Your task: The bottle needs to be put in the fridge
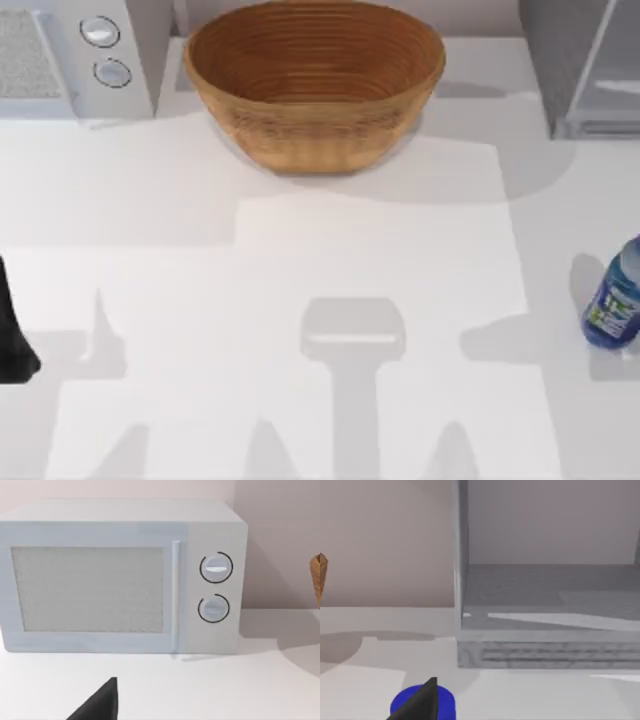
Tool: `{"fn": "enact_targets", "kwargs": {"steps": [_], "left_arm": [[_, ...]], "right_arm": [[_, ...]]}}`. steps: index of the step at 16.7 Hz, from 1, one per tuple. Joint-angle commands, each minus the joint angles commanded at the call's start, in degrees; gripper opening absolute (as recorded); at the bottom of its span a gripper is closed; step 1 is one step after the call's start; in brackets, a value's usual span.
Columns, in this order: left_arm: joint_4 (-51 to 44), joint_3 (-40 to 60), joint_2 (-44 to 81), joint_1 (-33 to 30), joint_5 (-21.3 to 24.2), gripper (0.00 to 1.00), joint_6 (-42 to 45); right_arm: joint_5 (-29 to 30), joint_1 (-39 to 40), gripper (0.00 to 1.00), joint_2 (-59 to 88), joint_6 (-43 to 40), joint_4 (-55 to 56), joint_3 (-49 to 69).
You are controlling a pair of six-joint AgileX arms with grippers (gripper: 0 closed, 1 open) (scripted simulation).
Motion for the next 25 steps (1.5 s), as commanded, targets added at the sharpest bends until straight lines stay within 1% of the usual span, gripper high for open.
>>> {"fn": "enact_targets", "kwargs": {"steps": [2,4,6,8,12,21,25], "left_arm": [[0.0,0.0,0.0,0.0,0.0,1.0,0.0],[0.0,0.0,0.0,0.0,0.0,1.0,0.0],[0.0,0.0,0.0,0.0,0.0,1.0,0.0],[0.0,0.0,0.0,0.0,0.0,1.0,0.0],[0.0,0.0,0.0,0.0,0.0,1.0,0.0],[0.0,0.0,0.0,0.0,0.0,1.0,0.0],[0.0,0.0,0.0,0.0,0.0,1.0,0.0]], "right_arm": [[0.0,0.0,1.0,0.0,0.0,0.0,0.0],[-1.26,-0.51,1.0,1.73,-0.46,1.43,0.34],[-4.18,-1.68,1.0,5.85,-1.22,4.94,0.88],[-8.41,-3.49,1.0,12.29,-2.39,10.37,1.35],[-19.72,-8.47,1.0,31.44,-5.63,23.87,2.54],[-49.72,-21.17,1.0,79.71,-13.64,59.04,5.48],[-60.88,-25.97,1.0,97.28,-17.02,72.73,7.1]]}}
